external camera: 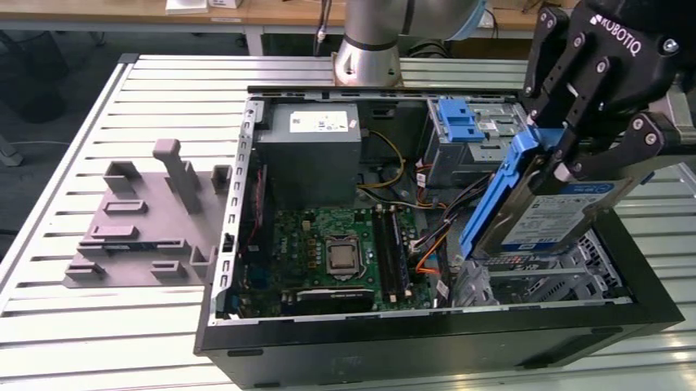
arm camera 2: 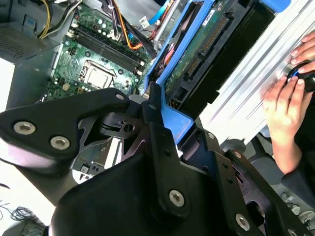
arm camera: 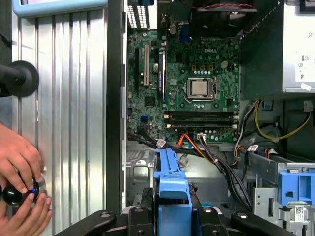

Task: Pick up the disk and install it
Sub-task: 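Insert the disk into the insertion slot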

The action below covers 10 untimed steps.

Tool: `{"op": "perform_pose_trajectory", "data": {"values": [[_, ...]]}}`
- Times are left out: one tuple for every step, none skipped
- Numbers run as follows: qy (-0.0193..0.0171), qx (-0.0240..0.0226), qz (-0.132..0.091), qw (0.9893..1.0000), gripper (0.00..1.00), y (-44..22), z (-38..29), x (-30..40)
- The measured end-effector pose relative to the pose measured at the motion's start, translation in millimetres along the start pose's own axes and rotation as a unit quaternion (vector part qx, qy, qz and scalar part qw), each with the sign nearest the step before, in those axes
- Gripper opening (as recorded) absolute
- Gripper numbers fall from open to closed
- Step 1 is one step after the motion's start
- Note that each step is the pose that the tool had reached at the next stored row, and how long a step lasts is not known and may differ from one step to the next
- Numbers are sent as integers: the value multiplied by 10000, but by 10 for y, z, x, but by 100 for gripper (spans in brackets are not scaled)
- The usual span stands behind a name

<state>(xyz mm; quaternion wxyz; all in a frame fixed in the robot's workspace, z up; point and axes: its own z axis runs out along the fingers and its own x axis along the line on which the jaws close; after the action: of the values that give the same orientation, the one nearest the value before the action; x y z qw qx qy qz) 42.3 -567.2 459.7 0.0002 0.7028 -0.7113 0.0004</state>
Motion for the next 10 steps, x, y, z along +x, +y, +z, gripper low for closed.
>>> {"op": "perform_pose_trajectory", "data": {"values": [[0,0,0,10000,36,0,0,0],[-1,0,0,10000,36,0,2,0],[-1,0,0,10000,36,-2,1,0],[-2,0,-1,10000,36,-10,3,0],[-2,0,0,10000,36,-23,5,0],[-2,0,0,10000,36,-41,8,0],[-2,0,0,10000,36,-61,12,0],[-1,0,0,10000,36,-81,15,-1],[-2,0,-1,10000,36,-100,20,-1],[-2,0,0,10000,36,-117,24,-1]]}}
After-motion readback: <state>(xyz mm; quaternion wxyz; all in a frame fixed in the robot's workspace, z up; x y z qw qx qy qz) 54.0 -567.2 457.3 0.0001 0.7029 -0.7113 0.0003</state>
